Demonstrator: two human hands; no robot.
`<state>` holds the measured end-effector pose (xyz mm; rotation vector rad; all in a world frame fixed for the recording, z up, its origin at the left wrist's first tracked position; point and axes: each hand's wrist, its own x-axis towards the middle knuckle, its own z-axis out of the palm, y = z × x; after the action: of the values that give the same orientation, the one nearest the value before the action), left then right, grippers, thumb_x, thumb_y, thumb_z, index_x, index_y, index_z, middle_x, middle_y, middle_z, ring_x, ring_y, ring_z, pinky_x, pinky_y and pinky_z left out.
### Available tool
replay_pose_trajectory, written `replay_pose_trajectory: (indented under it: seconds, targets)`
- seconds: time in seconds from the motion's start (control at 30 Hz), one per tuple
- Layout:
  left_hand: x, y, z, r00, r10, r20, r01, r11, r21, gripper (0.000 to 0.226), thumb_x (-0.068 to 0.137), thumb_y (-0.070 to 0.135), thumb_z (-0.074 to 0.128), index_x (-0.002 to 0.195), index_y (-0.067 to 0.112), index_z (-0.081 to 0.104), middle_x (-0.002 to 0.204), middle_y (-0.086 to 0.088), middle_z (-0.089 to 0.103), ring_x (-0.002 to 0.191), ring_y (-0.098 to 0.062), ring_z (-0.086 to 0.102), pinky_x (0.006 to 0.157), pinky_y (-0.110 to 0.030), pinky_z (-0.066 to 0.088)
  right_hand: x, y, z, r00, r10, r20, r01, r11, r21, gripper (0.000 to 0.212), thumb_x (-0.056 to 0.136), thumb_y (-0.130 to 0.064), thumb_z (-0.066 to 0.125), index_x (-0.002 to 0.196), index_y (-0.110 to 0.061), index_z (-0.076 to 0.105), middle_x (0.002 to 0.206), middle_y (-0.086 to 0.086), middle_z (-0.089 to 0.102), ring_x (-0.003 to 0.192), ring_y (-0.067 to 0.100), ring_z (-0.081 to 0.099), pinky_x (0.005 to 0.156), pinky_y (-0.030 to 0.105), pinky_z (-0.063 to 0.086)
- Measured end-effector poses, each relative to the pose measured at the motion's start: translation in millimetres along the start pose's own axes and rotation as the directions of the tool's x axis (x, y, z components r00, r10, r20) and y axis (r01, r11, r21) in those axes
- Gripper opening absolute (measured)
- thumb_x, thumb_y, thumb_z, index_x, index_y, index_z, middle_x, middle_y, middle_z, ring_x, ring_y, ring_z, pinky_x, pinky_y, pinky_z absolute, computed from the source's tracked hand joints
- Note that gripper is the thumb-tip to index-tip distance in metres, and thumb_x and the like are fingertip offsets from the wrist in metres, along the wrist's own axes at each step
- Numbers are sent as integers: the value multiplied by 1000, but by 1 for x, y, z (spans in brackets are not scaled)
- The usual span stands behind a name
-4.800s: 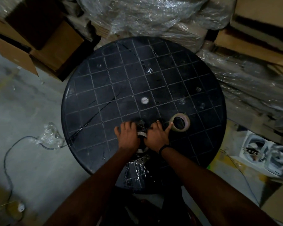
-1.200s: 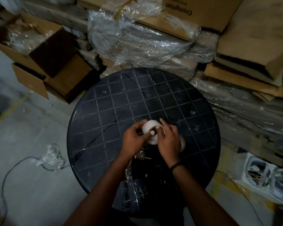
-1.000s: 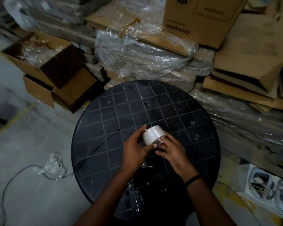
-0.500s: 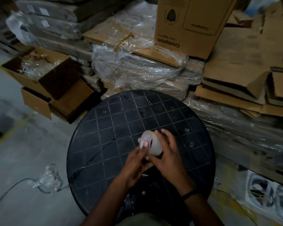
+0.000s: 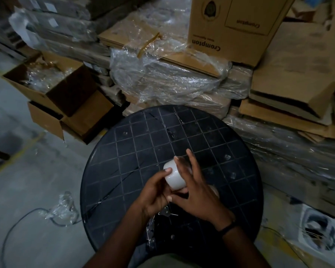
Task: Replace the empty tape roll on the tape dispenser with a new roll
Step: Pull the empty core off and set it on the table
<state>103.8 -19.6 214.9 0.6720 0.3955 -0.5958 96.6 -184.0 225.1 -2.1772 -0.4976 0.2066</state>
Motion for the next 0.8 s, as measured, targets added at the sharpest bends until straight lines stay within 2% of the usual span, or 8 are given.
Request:
replay_pose_trajectory:
  seconds: [0.07, 0.17, 0.27, 0.33, 0.4, 0.53, 0.67, 0.8]
  targets:
    - [6, 1, -6, 1000, -1, 1, 1, 998, -61, 53, 83, 21, 66, 132, 1, 59, 117, -25, 67, 96, -36, 69, 76, -45, 61, 5, 5, 0, 998, 5, 68, -8, 999, 41, 95, 86, -39, 75, 155, -53, 11, 164, -20, -20, 154, 10, 10, 108, 35, 48]
    - [16, 1, -19, 998, -54, -14, 53, 998, -29, 58, 82, 22, 66, 135, 2, 56, 119, -23, 67, 99, -33, 70, 78, -43, 61, 15, 17, 1, 993, 79, 89, -83, 996, 45, 80, 90, -34, 70, 152, -53, 23, 163, -24, 6, 149, 5, 22, 112, 36, 44]
    - [30, -2, -37, 989, -39, -145, 90, 927, 364, 94, 82, 41, 79, 158, 28, 26, 152, -13, 50, 129, -29, 58, 108, -53, 47, 33, 42, 7, 990, 140, 7, -136, 970, -200, 87, 86, -38, 72, 155, -44, 20, 155, -11, 24, 140, 13, 31, 111, 36, 43]
    - [34, -5, -47, 959, 119, -258, 114, 670, 733, 115, 81, 59, 76, 159, 42, -6, 171, -4, -3, 155, -26, 16, 121, -52, 23, 47, 63, 19, 987, 156, -35, -157, 916, -369, 94, 82, -42, 75, 157, -38, 19, 152, -3, 30, 137, 20, 34, 109, 38, 43]
    - [35, -8, -61, 947, 263, -185, 86, 349, 933, 127, 74, 72, 72, 156, 43, -21, 162, 2, -37, 154, -24, -19, 122, -53, 8, 62, 85, 35, 977, 212, -26, -199, 862, -467, 97, 78, -40, 79, 156, -35, 21, 152, 1, 32, 136, 26, 37, 106, 40, 44]
    - [33, -13, -75, 953, 303, -19, 69, -155, 986, 134, 67, 90, 60, 153, 40, -29, 154, 2, -50, 147, -27, -38, 115, -66, -3, 83, 125, 68, 931, 355, 85, -244, 777, -581, 93, 79, -30, 79, 155, -32, 24, 155, 7, 28, 138, 34, 38, 108, 48, 42]
    - [32, -15, -75, 950, 312, -6, 134, -390, 911, 131, 69, 93, 53, 153, 36, -30, 154, -5, -50, 144, -31, -42, 115, -73, -3, 90, 151, 95, 878, 447, 171, -246, 728, -640, 90, 81, -26, 78, 154, -31, 25, 153, 12, 24, 137, 39, 35, 105, 54, 43]
    - [31, -19, -79, 958, 286, -37, 180, -495, 850, 129, 70, 92, 50, 151, 38, -33, 154, -9, -49, 143, -34, -43, 116, -74, -3, 92, 163, 107, 814, 512, 275, -239, 726, -645, 90, 88, -22, 72, 158, -32, 16, 164, 15, 8, 151, 44, 9, 115, 67, 26]
